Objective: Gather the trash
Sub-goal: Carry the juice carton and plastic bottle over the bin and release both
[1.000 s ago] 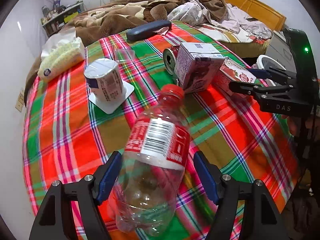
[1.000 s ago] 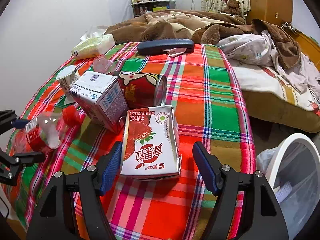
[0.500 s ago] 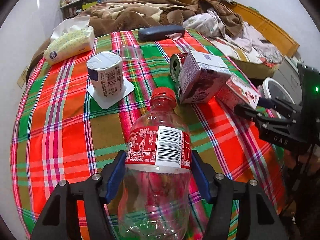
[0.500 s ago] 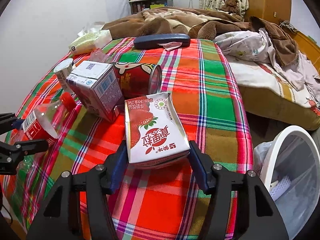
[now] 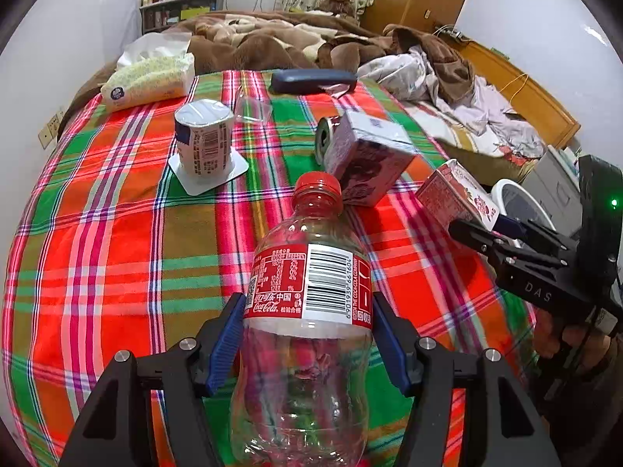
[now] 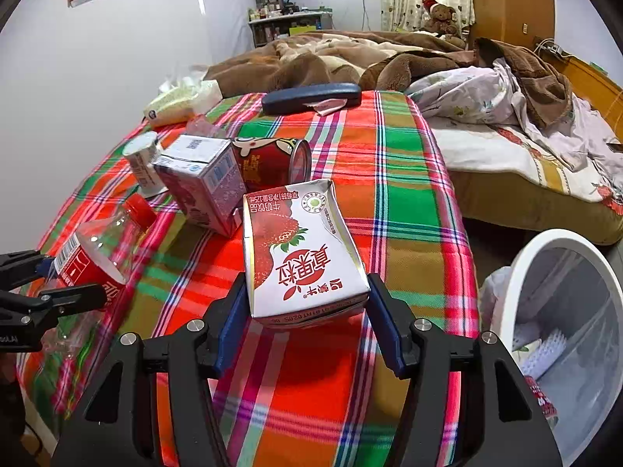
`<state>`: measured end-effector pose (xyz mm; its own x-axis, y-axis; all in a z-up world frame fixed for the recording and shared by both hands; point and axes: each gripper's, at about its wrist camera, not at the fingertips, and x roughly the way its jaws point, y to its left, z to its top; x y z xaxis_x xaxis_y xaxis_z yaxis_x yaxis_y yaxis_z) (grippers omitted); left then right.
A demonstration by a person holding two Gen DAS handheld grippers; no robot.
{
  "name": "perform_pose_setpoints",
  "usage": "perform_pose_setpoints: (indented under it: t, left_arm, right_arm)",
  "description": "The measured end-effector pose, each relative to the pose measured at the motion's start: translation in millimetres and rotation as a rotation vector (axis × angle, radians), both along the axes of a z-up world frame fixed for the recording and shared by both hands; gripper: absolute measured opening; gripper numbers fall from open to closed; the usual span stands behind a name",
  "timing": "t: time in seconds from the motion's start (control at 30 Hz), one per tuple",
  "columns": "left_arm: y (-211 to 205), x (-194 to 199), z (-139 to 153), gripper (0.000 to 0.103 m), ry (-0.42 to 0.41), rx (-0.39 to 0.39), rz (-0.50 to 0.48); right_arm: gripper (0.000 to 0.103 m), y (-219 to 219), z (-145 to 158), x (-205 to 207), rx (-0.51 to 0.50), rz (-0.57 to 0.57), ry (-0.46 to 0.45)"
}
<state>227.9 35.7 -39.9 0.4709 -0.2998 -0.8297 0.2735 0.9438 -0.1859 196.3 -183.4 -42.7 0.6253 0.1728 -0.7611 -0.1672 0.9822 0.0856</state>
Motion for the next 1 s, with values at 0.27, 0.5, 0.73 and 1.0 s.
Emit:
perform_pose_setpoints:
  t: [0.27,0.5,0.73,1.0]
  left_arm:
    - [-11.5,-20.7,16.6,0.063,-0.040,-0.016,0.003]
    - [-38.2,-36.0,39.5,0.063,-0.099,-0.041,-0.028]
    - [-76.5,-42.2,50.6,0.063,-0.118,-0.073,-0.087]
    - [-130.7,-47.1,60.5,0.063,-0.144,-0.088,-0.160]
  right_arm:
    - [0.060,-15.1,10.5,-19.4,0.026,-0.032,-0.036]
    - [0.060,-39.1,27.0,-37.6,0.051,-0.080,-0.082]
    - [0.060,-67.2,38.4,-53.3,0.036,-0.142,-0.124]
    - [0.060,-98.7,49.2,-68.0,-0.012,-0.234,-0.164]
